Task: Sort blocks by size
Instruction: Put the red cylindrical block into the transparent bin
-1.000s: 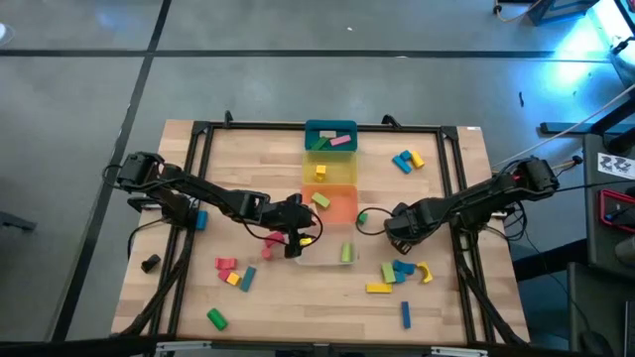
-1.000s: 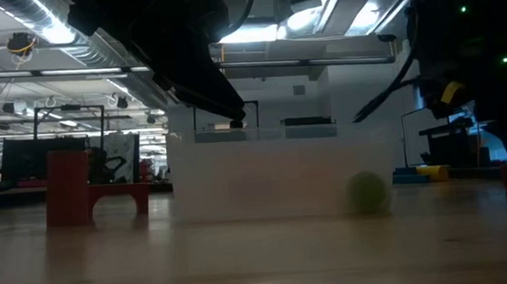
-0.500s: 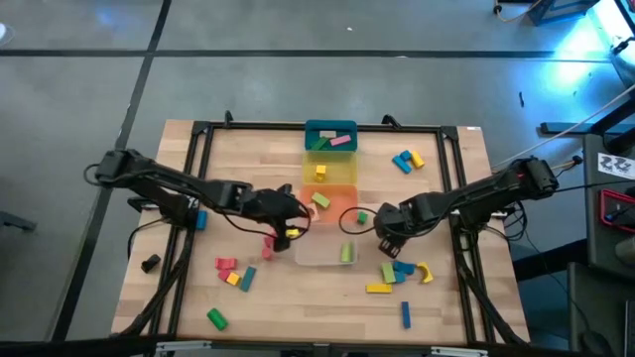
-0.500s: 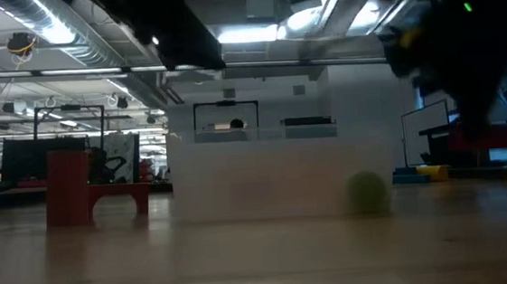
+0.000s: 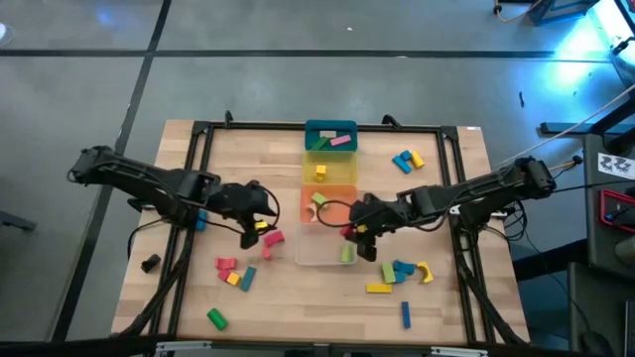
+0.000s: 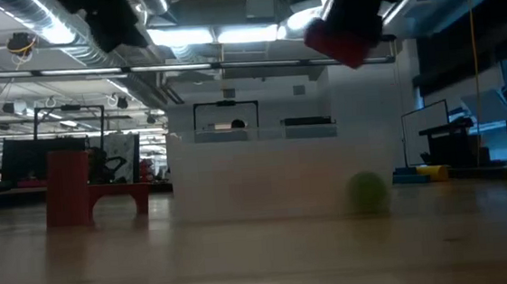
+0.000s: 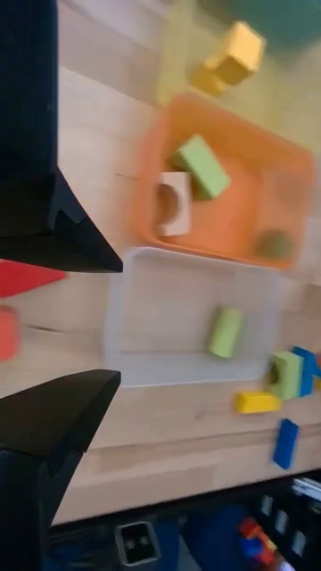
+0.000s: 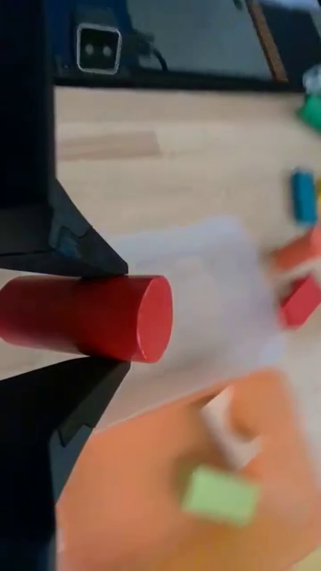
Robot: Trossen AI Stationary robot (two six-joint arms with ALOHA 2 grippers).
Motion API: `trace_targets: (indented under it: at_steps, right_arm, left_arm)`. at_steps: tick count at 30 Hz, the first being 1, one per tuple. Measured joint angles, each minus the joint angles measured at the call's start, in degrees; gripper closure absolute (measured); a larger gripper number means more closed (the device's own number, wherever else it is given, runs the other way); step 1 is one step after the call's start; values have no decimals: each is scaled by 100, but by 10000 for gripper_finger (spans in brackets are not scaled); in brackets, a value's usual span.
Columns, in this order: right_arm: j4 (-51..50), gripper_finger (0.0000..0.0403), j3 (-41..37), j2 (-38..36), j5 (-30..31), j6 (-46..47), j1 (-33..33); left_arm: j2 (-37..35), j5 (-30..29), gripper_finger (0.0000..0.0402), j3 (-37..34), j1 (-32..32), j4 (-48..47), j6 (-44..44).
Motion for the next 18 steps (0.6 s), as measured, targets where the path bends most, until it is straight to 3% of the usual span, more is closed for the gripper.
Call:
trace_targets:
  at_steps: [8, 18]
  right_arm:
    - [921, 254, 0, 702, -570, -1143, 0]
    - [1129, 232, -2, 1198, -278, -1279, -2]
  left_arm:
    - [-49, 2, 229, -2, -286, -381, -216]
    - [-38, 214, 229, -27, -872, -401, -714]
